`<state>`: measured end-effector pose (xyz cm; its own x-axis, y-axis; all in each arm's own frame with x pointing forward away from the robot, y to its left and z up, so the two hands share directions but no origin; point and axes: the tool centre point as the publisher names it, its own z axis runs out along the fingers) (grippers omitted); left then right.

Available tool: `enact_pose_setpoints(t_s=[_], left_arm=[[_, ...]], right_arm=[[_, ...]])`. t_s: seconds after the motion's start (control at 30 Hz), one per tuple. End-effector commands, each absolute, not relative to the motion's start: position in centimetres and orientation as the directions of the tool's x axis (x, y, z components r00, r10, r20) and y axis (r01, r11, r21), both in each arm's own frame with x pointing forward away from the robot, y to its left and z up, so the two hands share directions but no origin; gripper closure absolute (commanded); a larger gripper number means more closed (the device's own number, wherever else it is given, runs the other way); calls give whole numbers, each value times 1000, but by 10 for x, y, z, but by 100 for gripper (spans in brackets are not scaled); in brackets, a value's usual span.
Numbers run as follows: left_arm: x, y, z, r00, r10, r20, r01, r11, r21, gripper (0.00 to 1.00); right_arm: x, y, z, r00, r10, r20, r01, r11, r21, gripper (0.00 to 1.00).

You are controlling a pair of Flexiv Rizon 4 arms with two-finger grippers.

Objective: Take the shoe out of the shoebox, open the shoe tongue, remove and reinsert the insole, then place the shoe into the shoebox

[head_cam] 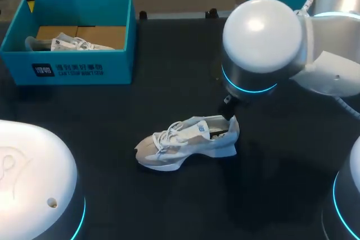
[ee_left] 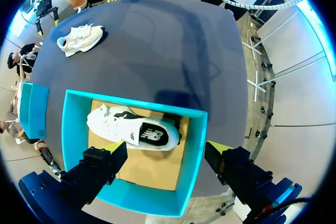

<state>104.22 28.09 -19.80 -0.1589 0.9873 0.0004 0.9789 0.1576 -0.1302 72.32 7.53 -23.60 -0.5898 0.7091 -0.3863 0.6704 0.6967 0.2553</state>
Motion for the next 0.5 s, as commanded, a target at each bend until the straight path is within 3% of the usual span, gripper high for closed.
enact_pose_setpoints(t_s=[0.03, 0.5], left_arm=[[1043, 281, -198, -158, 987, 2, 979, 157, -131, 0], [1043, 281, -198, -158, 987, 2, 979, 157, -131, 0]], right_arm=[[724, 75, -238, -591, 709, -384, 670, 697, 256, 0], [732, 72, -247, -847, 464, -260, 340, 848, 408, 0]])
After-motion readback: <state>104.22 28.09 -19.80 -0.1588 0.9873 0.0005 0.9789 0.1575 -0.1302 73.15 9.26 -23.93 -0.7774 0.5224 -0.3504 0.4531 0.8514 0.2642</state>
